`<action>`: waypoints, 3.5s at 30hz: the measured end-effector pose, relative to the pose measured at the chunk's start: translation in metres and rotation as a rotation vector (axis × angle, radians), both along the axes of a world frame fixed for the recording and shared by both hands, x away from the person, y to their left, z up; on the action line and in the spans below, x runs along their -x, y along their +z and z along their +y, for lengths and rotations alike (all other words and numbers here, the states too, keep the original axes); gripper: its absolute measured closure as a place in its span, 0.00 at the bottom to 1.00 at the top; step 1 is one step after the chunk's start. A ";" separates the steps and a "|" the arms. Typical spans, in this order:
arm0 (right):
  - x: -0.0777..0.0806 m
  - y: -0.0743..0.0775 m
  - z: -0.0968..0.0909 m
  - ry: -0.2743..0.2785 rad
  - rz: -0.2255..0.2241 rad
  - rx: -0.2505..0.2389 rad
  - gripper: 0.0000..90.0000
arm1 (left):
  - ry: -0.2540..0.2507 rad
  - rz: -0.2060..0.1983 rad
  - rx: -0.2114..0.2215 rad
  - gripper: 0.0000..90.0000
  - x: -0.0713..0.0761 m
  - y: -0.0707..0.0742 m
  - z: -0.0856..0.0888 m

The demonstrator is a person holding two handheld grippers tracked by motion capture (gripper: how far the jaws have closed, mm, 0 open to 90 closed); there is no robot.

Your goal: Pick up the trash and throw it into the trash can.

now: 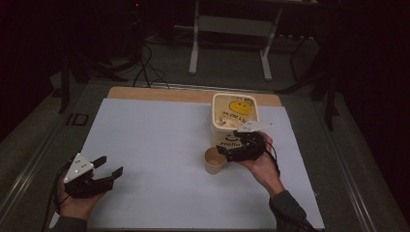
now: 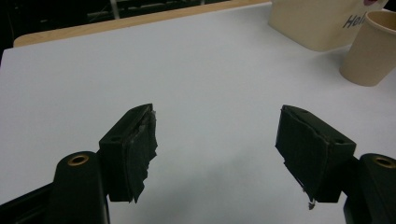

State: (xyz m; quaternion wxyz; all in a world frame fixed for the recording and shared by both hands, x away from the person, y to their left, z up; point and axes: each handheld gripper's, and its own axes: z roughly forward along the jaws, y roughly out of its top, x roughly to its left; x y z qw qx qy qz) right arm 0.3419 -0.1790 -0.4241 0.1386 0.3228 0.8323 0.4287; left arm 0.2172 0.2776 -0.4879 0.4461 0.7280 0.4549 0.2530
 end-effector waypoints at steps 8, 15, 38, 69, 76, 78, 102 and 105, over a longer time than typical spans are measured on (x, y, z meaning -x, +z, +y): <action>-0.005 0.003 0.010 0.054 0.030 0.048 0.13 | -0.002 0.002 -0.002 0.32 0.000 0.000 0.000; -0.009 0.005 0.018 0.125 0.060 0.114 0.13 | -0.002 0.002 -0.002 0.32 0.000 0.000 0.000; -0.022 0.002 0.043 0.292 0.197 0.370 0.11 | -0.005 0.004 -0.001 0.32 0.000 0.000 0.000; -0.034 -0.015 0.074 0.404 0.316 0.609 0.11 | -0.009 0.006 0.001 0.32 0.000 -0.001 0.000; -0.034 -0.018 0.083 0.423 0.322 0.661 0.16 | -0.008 0.006 0.003 0.32 0.000 -0.001 0.001; -0.034 -0.019 0.084 0.421 0.318 0.669 0.18 | -0.008 0.008 0.002 0.32 0.000 -0.001 0.001; -0.028 0.015 0.084 0.478 0.306 0.716 0.22 | -0.006 0.007 -0.001 0.32 0.000 -0.001 0.000; -0.029 0.027 0.080 0.484 0.301 0.703 0.21 | -0.006 0.008 -0.001 0.32 0.000 -0.001 0.000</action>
